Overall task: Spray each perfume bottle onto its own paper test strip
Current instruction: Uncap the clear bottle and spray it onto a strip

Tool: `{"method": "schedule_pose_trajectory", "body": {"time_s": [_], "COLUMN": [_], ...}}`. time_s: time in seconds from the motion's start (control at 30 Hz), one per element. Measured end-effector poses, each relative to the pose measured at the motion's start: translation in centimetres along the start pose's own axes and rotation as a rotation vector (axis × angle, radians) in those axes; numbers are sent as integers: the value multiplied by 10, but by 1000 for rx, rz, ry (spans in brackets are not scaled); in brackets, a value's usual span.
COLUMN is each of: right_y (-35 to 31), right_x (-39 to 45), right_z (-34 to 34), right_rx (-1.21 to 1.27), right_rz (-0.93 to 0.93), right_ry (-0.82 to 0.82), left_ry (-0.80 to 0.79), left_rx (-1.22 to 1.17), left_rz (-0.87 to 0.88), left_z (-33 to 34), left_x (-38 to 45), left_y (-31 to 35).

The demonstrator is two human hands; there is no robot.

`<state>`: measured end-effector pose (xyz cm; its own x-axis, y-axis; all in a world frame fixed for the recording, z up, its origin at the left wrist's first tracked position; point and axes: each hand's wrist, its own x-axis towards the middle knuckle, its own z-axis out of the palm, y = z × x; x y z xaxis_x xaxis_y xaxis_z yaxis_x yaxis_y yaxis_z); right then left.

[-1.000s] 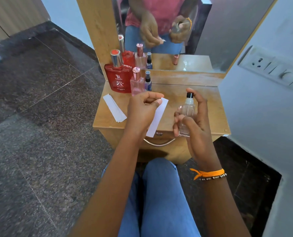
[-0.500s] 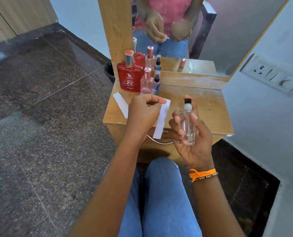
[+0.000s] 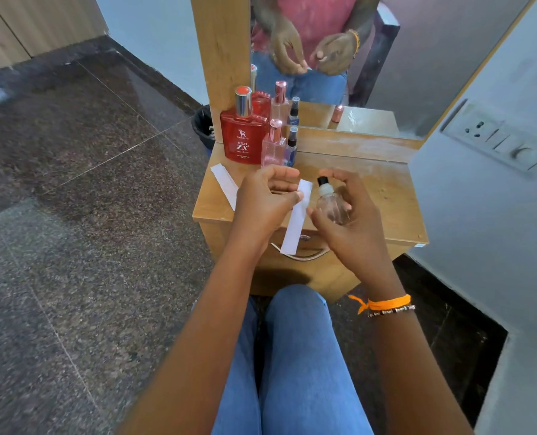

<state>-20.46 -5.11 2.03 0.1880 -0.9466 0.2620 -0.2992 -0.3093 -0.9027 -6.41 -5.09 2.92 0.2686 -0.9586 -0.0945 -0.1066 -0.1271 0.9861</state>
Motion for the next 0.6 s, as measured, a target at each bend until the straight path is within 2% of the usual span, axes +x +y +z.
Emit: {"method": "schedule_pose_trajectory", "body": {"time_s": [0.07, 0.2, 0.6], "right_y": [2, 4, 6], "right_x": [3, 7, 9], "right_z": [1, 2, 3], "right_rx": [-142, -247, -306], "right_rz": [-33, -77, -82], "right_ry": [-15, -58, -55], "left_ry": [-1, -13, -56], "left_rx": [-5, -43, -97], "left_rz": [-22, -87, -104], "left_z": [0, 2, 4], "left_x": [1, 2, 3], "left_y": [0, -2, -5]}}
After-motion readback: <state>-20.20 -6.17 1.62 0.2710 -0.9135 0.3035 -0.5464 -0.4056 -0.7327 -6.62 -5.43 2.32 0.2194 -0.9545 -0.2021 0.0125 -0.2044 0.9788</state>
